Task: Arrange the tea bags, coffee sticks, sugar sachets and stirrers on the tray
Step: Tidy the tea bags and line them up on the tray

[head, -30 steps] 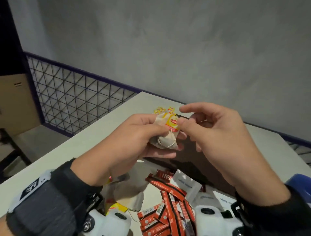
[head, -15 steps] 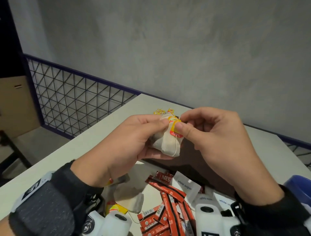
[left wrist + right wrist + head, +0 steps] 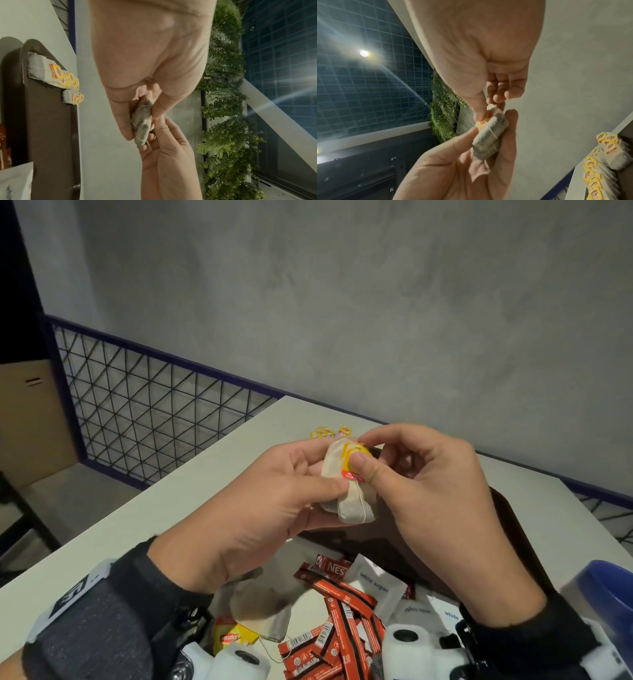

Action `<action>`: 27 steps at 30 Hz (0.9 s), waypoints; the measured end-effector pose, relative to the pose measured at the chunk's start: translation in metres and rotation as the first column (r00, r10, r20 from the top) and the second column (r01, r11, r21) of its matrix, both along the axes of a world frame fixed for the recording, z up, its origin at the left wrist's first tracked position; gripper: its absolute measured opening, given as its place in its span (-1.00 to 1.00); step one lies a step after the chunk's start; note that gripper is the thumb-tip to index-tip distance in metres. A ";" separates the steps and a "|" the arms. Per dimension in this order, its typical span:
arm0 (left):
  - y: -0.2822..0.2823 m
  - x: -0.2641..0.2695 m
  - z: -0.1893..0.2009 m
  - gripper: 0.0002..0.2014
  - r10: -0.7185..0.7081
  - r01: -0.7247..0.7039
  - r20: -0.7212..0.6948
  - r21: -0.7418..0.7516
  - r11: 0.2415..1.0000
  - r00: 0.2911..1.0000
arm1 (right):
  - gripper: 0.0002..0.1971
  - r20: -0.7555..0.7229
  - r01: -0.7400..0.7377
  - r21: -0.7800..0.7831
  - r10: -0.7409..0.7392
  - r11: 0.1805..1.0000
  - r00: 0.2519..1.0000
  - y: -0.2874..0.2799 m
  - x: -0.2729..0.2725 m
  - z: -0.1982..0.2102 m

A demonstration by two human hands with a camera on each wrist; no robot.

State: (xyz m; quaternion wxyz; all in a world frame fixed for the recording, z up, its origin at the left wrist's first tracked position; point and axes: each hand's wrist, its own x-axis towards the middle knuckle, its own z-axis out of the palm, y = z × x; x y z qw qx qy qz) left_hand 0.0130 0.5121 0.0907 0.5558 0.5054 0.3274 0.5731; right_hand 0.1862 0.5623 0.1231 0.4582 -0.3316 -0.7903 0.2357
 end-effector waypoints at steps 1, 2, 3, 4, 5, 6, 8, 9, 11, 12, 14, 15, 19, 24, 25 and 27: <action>0.001 0.000 0.000 -0.56 0.011 -0.011 0.007 -0.003 1.000 1.000 | -0.89 0.008 0.005 0.005 -0.005 1.000 1.000 -0.001 0.000 0.001; 0.001 0.000 0.000 -0.55 0.027 -0.027 0.009 -0.006 1.000 1.000 | -0.90 0.016 0.007 0.008 -0.007 1.000 1.000 -0.001 0.000 0.002; 0.002 -0.001 0.000 -0.53 0.038 -0.038 0.007 -0.013 0.999 0.999 | -0.90 0.026 0.008 0.000 -0.008 1.000 1.000 -0.002 0.001 0.003; 0.002 -0.001 0.000 -0.50 0.041 -0.041 0.003 -0.015 0.999 0.999 | -0.89 0.042 0.011 -0.021 -0.010 1.000 0.999 -0.002 0.002 0.004; 0.003 -0.002 0.000 -0.46 0.039 -0.039 0.006 -0.017 0.999 0.999 | -0.87 0.071 0.012 -0.052 -0.008 0.999 0.997 -0.002 0.003 0.005; 0.003 -0.002 0.000 -0.42 0.035 -0.035 0.009 -0.021 0.999 0.999 | -0.86 0.101 0.004 -0.084 0.005 0.996 0.995 -0.002 0.003 0.006; 0.003 -0.002 -0.002 -0.38 0.028 -0.028 0.007 -0.032 0.999 1.000 | -0.89 0.111 -0.043 -0.144 0.060 0.989 0.992 -0.004 0.004 0.008; 0.003 -0.001 -0.002 -0.36 0.026 -0.026 -0.003 -0.033 0.999 1.000 | -0.93 0.102 -0.070 -0.161 0.087 0.984 0.991 -0.006 0.003 0.009; 0.002 0.000 -0.001 -0.35 0.036 -0.036 -0.024 -0.036 0.999 0.999 | -0.96 0.105 -0.102 -0.170 0.121 0.980 0.987 -0.007 0.003 0.011; 0.002 0.001 0.001 -0.34 0.047 -0.048 -0.021 -0.050 0.998 0.999 | -0.94 0.097 -0.117 -0.182 0.137 0.976 0.986 -0.007 0.004 0.012; 0.002 -0.002 0.005 -0.32 0.090 -0.090 -0.006 -0.093 0.992 0.996 | -0.91 0.025 -0.151 -0.227 0.161 0.962 0.987 -0.007 0.006 0.013; 0.003 -0.006 0.006 -0.31 0.140 -0.142 -0.023 -0.107 0.984 0.990 | -0.90 -0.020 -0.155 -0.261 0.155 0.953 0.988 -0.005 0.007 0.014; 0.010 -0.036 0.012 -0.46 0.426 -0.435 -0.097 -0.116 0.893 0.900 | -0.97 -0.053 -0.085 -0.494 0.067 0.865 0.996 0.029 -0.003 0.022; 0.011 -0.066 0.011 -0.62 0.577 -0.596 -0.154 -0.144 0.790 0.802 | -0.85 -0.004 0.051 -0.648 -0.071 0.760 0.997 0.102 -0.026 -0.001; 0.010 -0.069 0.011 -0.66 0.587 -0.606 -0.154 -0.149 0.781 0.795 | -0.79 0.029 0.090 -0.661 -0.094 0.745 0.995 0.114 -0.028 -0.008; 0.008 -0.077 0.010 -0.73 0.596 -0.614 -0.148 -0.166 0.772 0.790 | -0.69 0.090 0.158 -0.674 -0.133 0.722 0.987 0.134 -0.035 -0.021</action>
